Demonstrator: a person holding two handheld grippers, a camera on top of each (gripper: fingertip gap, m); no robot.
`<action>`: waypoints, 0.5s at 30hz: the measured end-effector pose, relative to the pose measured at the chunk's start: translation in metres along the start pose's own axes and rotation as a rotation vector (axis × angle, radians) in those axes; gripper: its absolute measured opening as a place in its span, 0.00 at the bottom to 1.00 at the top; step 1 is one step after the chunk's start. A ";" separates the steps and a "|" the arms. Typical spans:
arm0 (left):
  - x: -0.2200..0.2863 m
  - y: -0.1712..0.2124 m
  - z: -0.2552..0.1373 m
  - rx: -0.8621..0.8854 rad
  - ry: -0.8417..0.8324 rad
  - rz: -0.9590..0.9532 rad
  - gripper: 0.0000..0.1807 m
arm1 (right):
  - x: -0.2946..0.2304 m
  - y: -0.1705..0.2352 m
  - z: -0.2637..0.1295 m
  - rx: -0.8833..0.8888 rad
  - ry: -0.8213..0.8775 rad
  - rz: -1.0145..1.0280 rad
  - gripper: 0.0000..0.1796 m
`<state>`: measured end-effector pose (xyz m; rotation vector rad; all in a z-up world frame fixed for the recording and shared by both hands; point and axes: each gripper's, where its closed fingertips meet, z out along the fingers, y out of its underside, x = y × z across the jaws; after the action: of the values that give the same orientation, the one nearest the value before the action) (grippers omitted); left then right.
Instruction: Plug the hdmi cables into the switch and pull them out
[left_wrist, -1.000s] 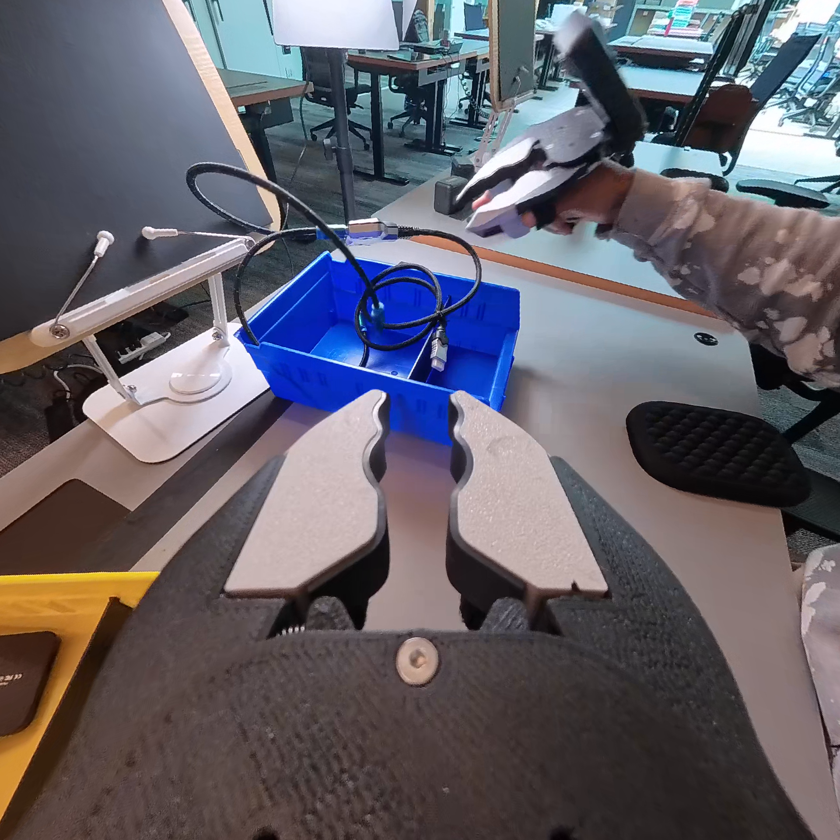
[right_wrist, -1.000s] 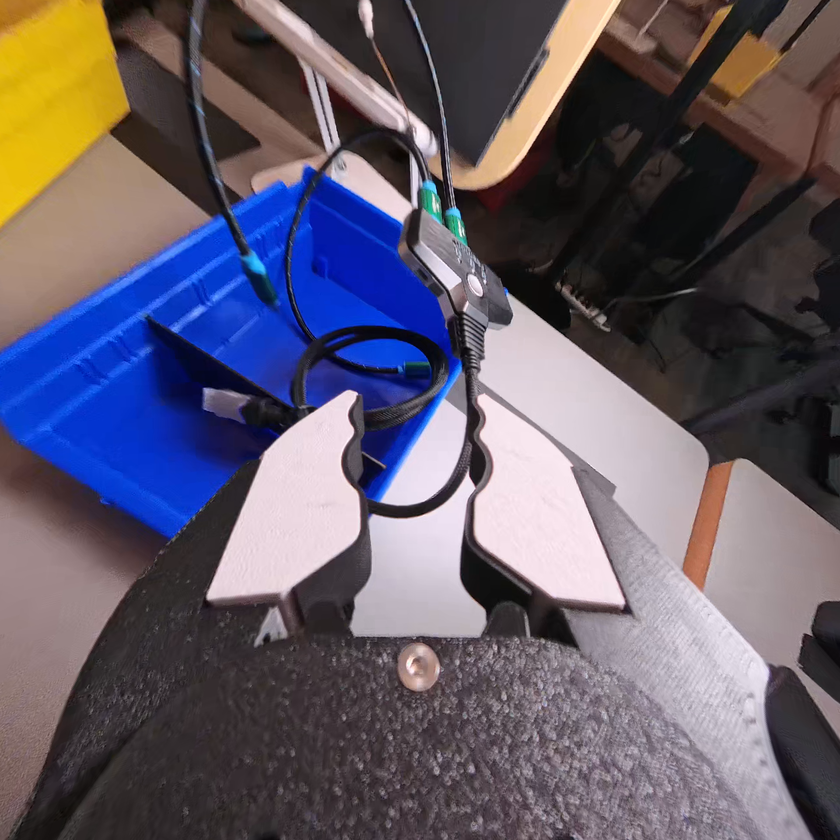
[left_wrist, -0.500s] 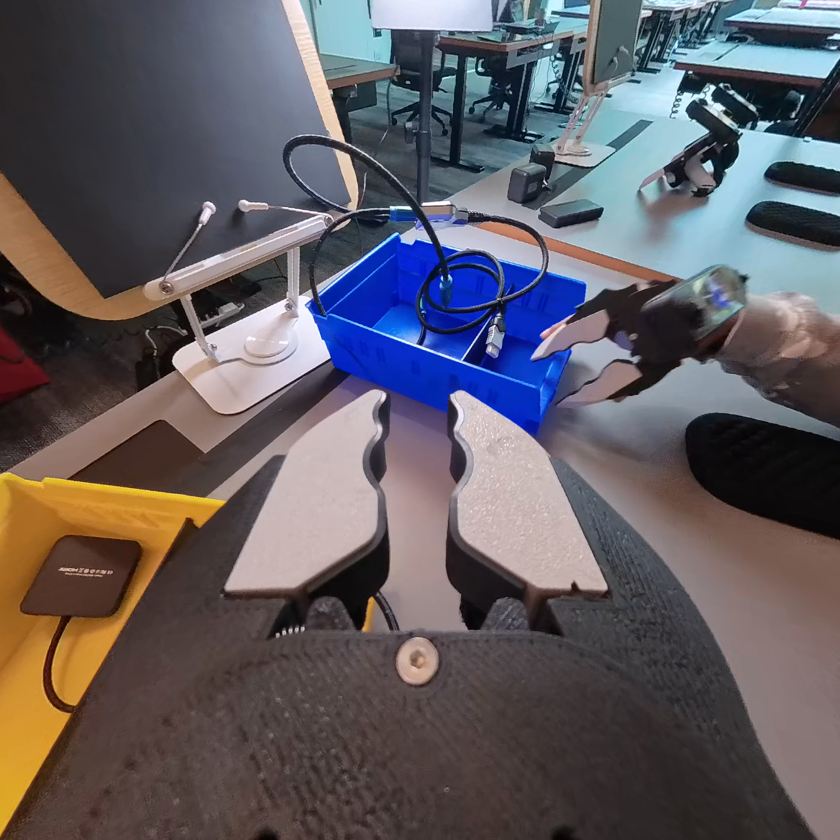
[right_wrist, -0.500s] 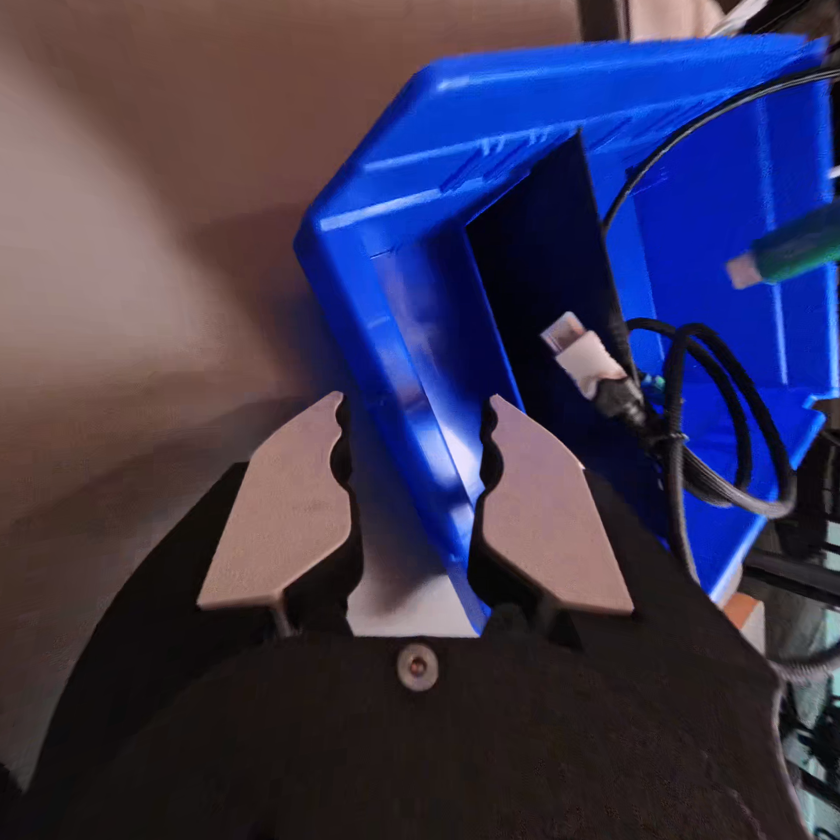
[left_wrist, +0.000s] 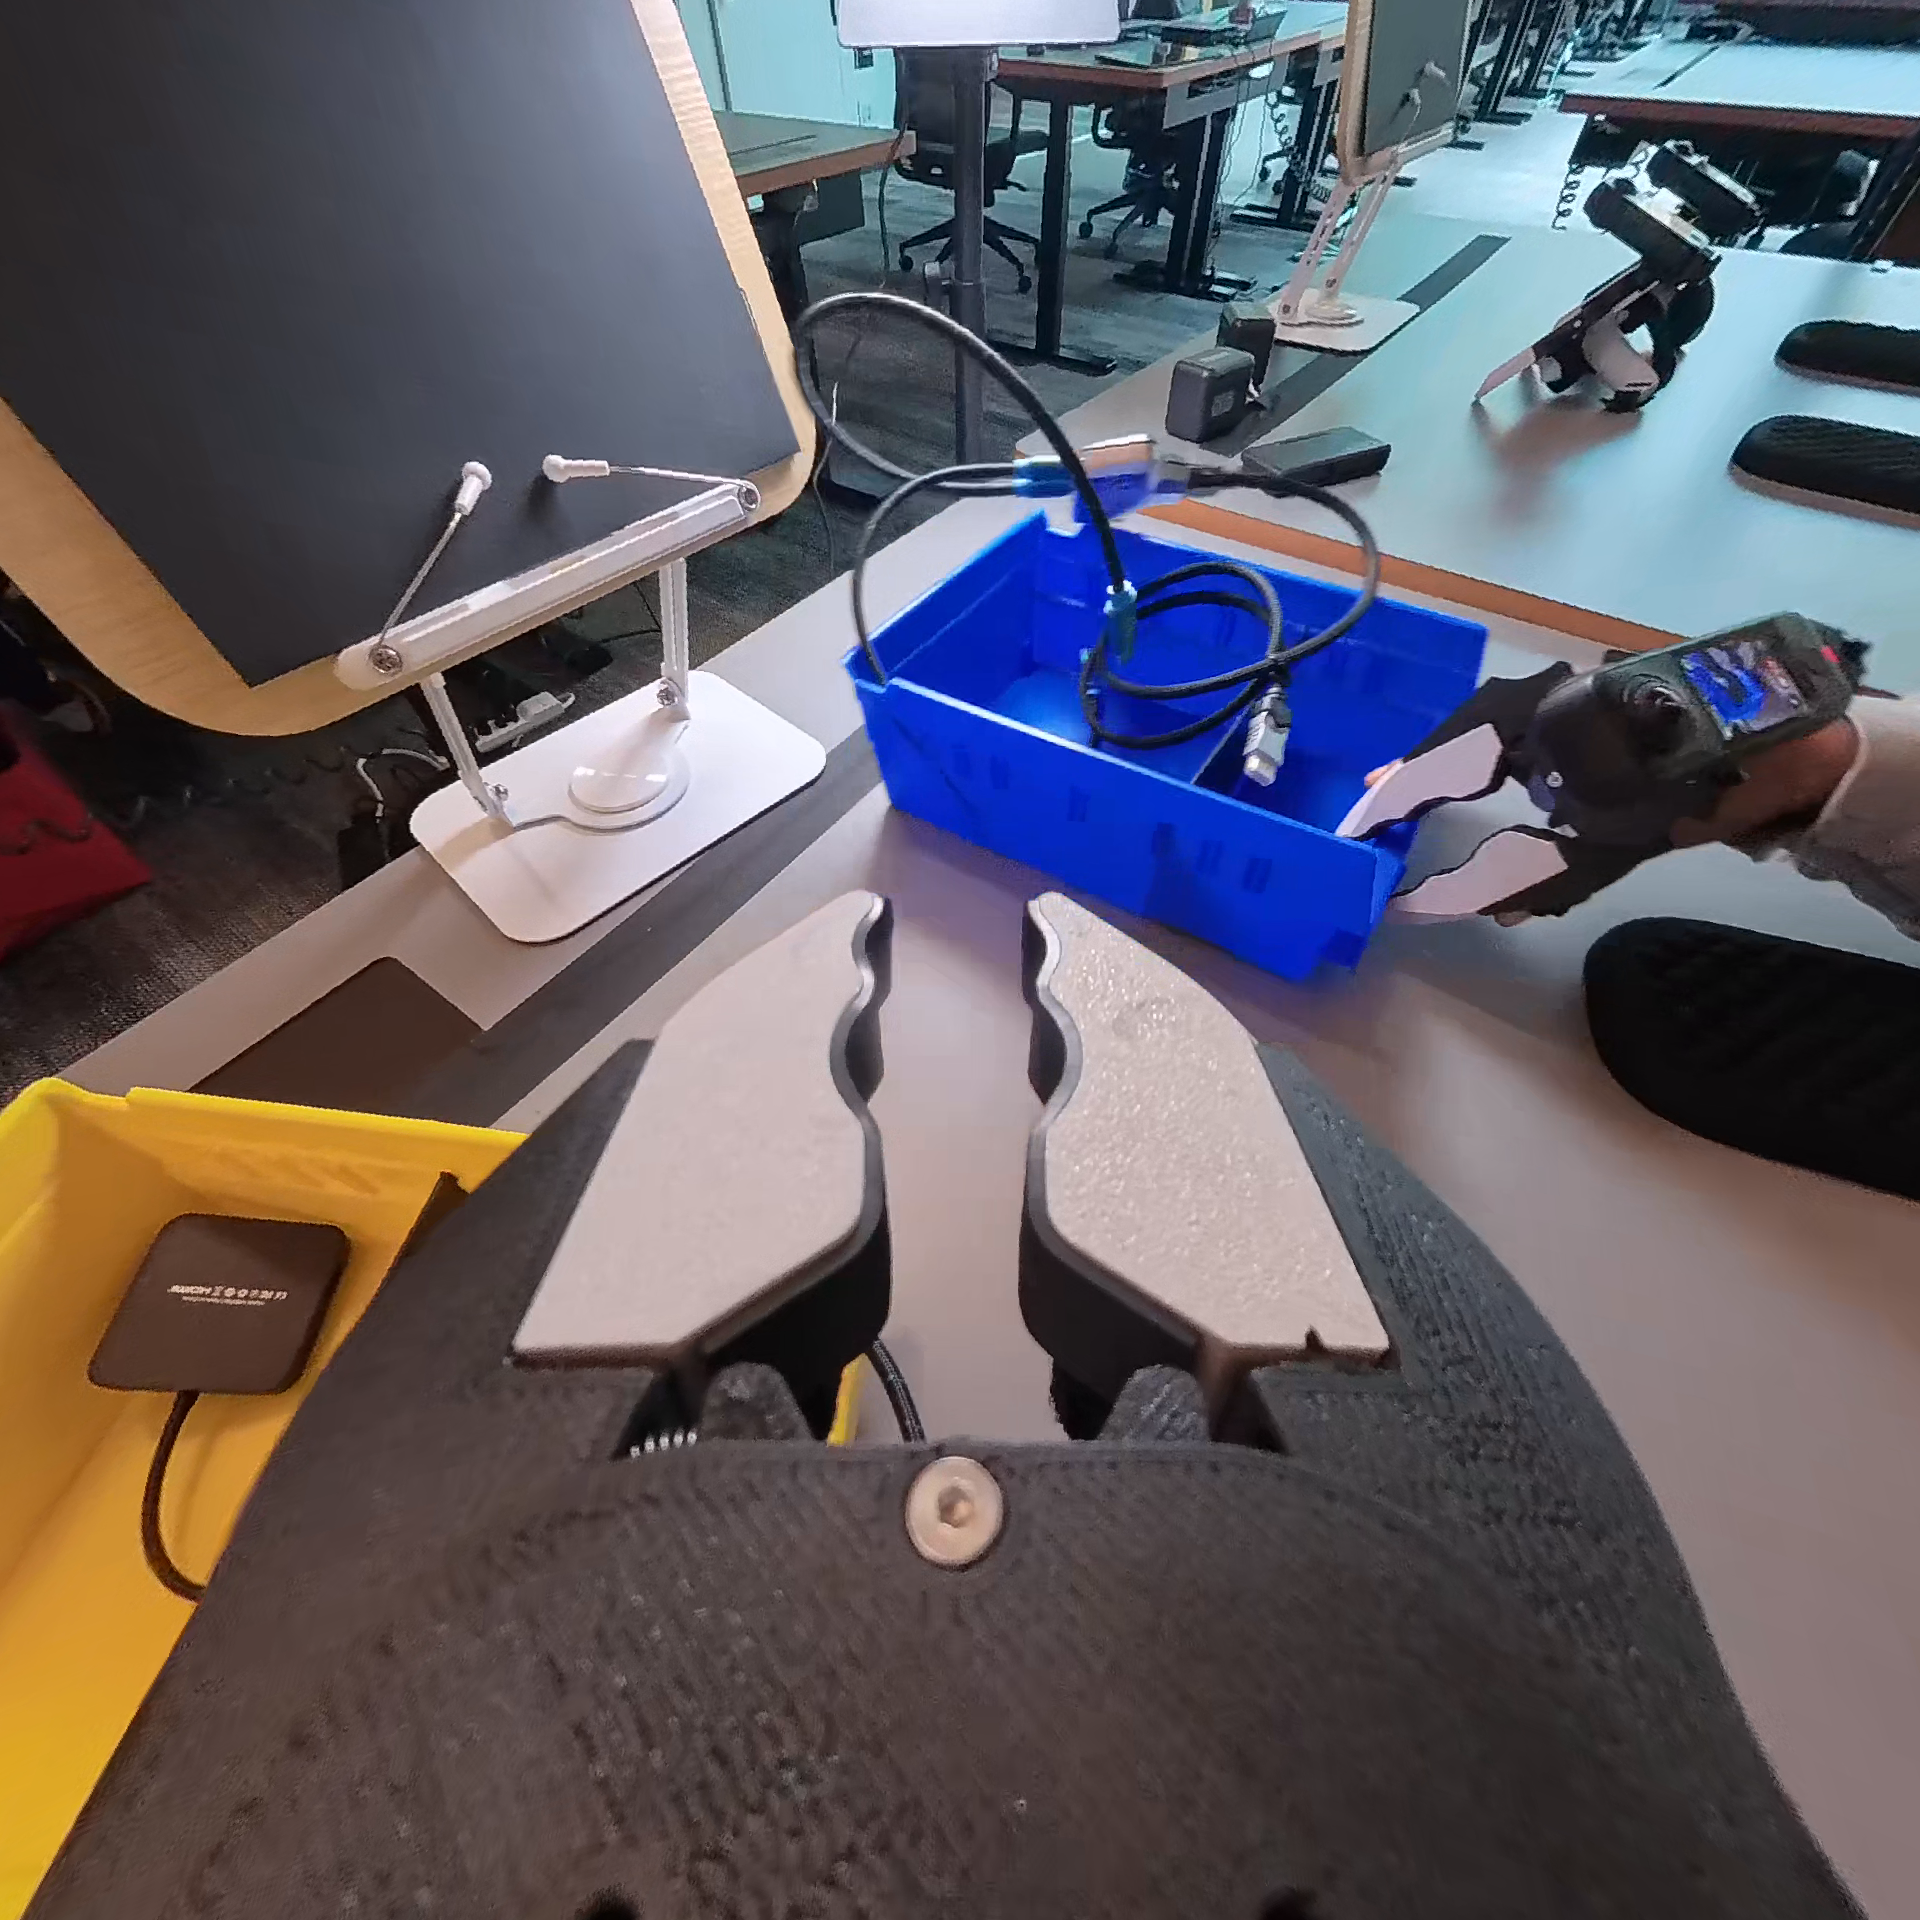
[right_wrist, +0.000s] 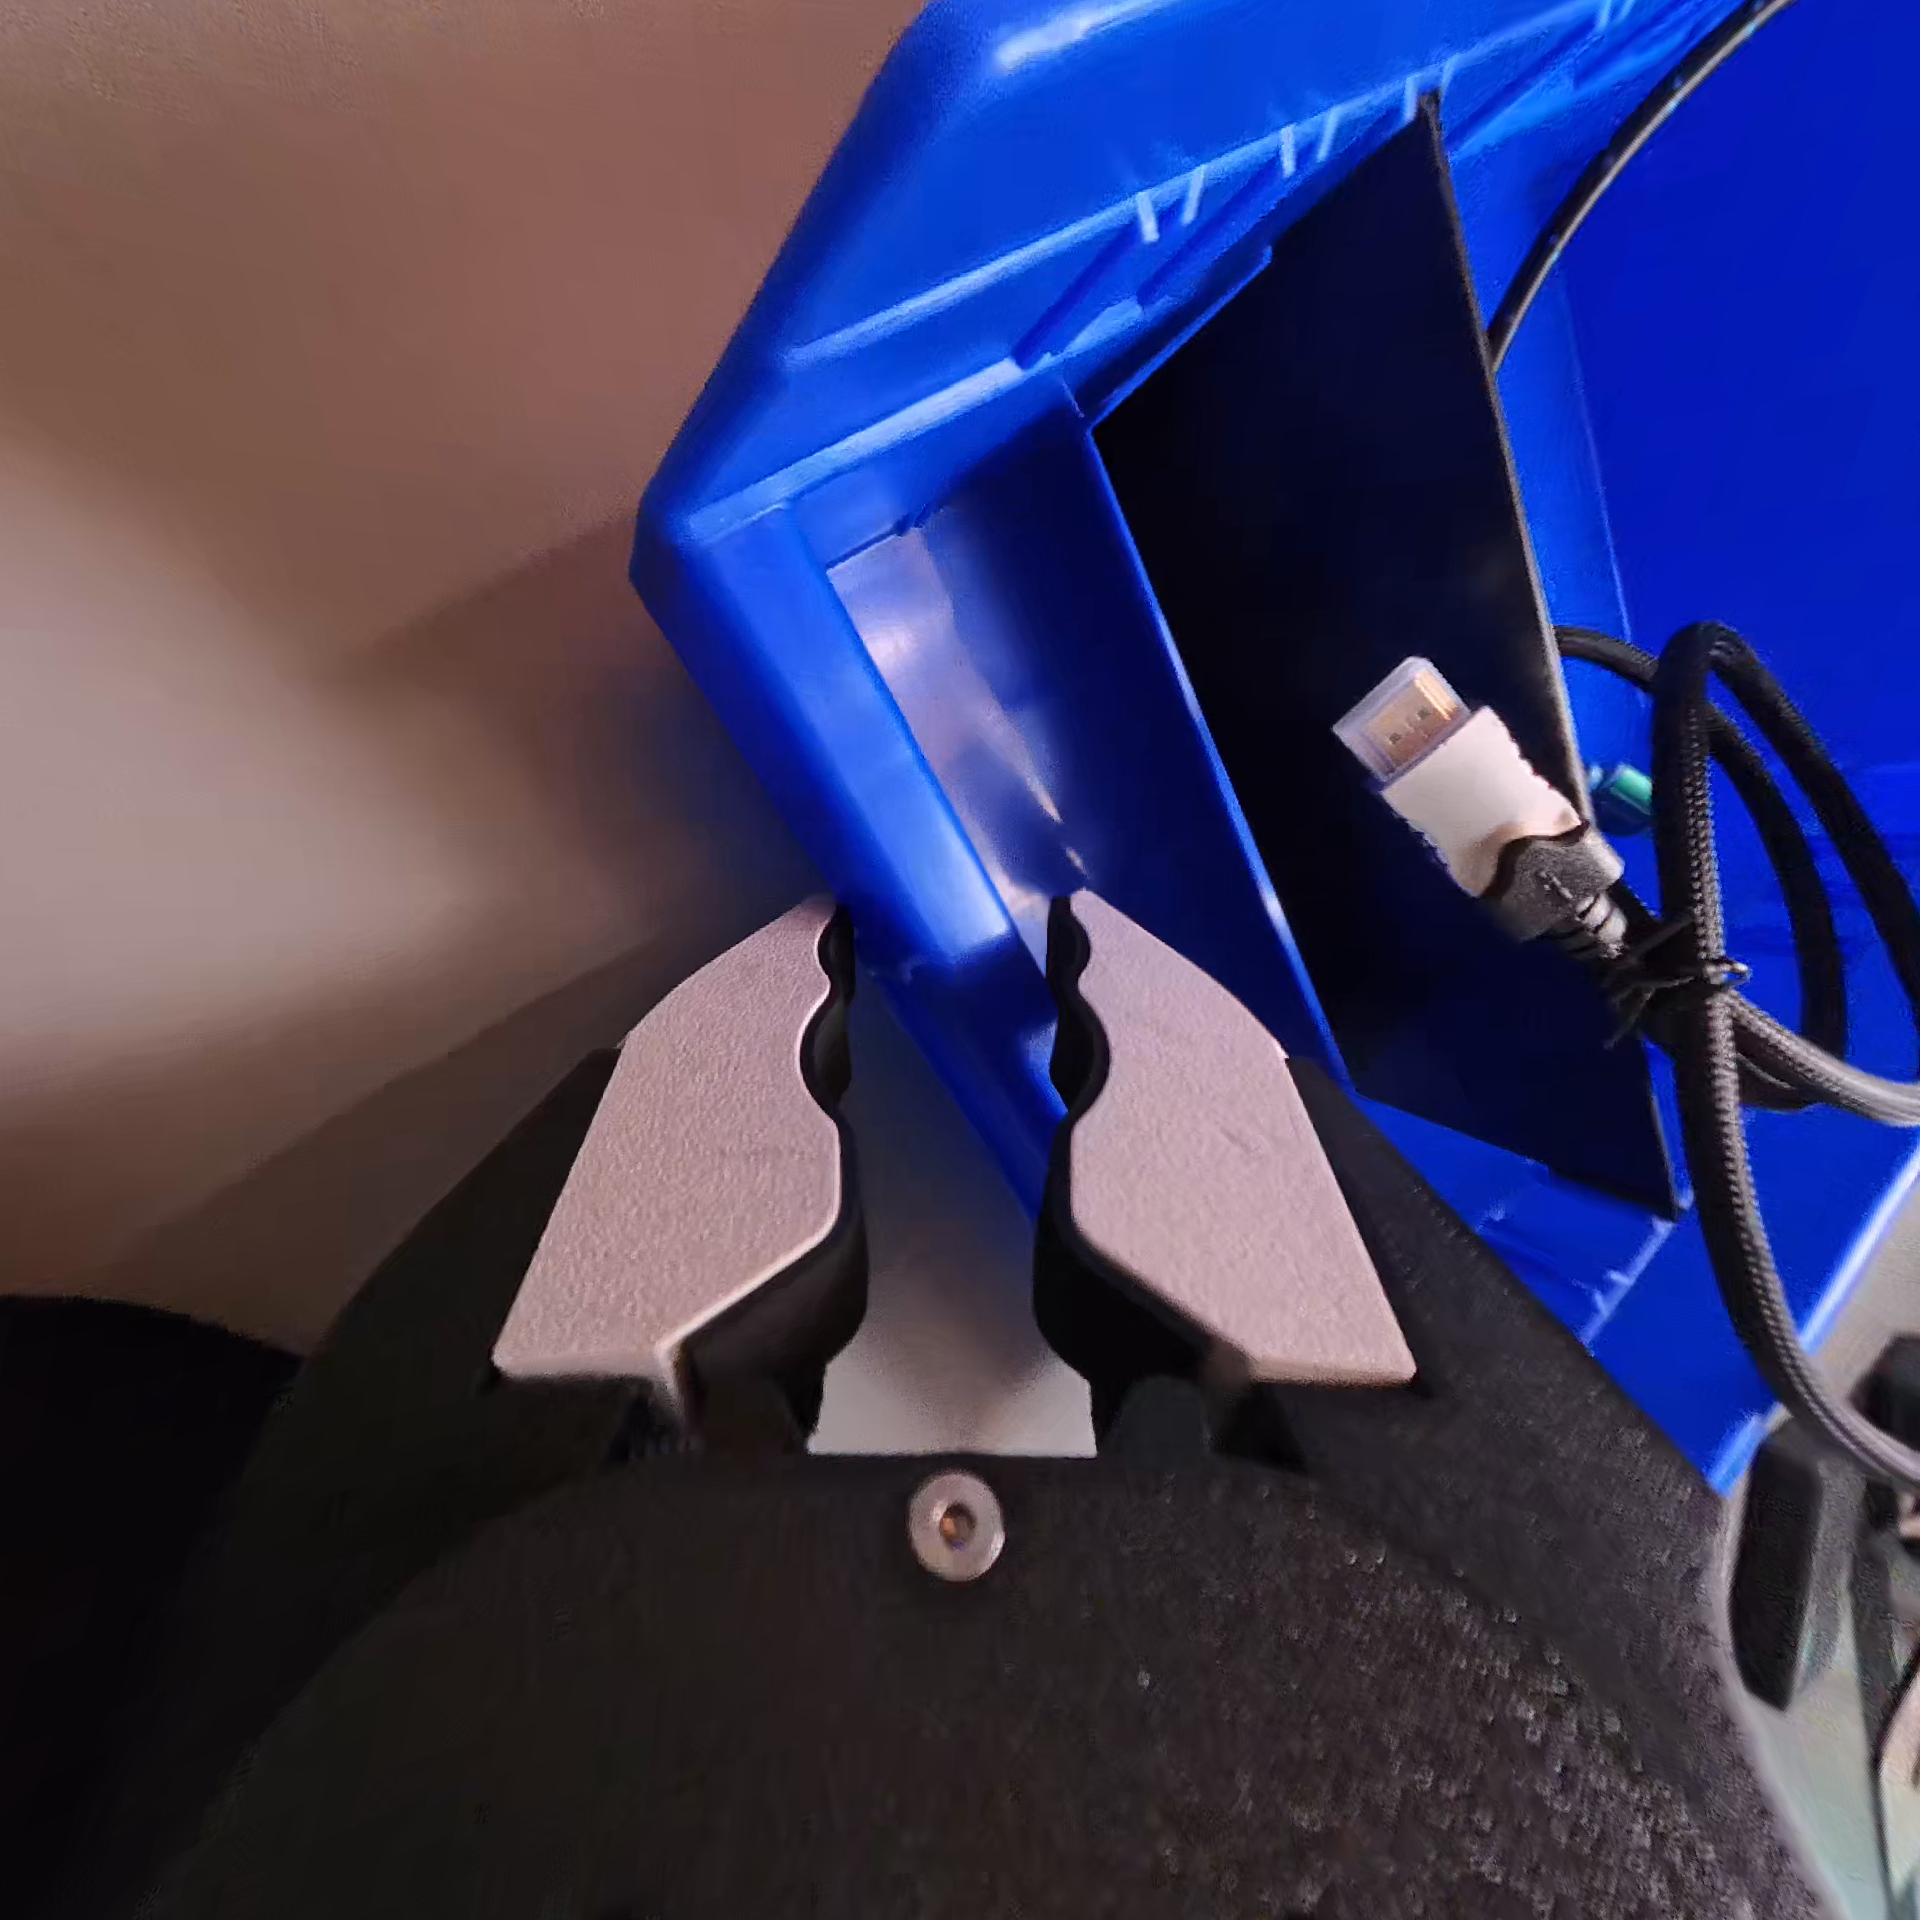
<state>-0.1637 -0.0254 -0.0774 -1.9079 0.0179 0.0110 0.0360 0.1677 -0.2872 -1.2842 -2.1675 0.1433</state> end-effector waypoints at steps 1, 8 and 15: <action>0.000 -0.001 -0.001 0.002 -0.005 0.004 0.13 | 0.001 0.001 0.000 -0.011 0.028 0.006 0.20; 0.002 -0.003 -0.002 0.009 -0.004 0.005 0.13 | 0.042 -0.015 0.031 -0.031 0.142 -0.021 0.18; -0.011 0.000 -0.014 0.013 -0.034 -0.010 0.14 | 0.035 -0.069 -0.008 0.290 0.073 0.156 0.25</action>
<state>-0.1749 -0.0386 -0.0724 -1.8940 -0.0140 0.0362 -0.0248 0.1590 -0.2387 -1.2663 -1.9020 0.4498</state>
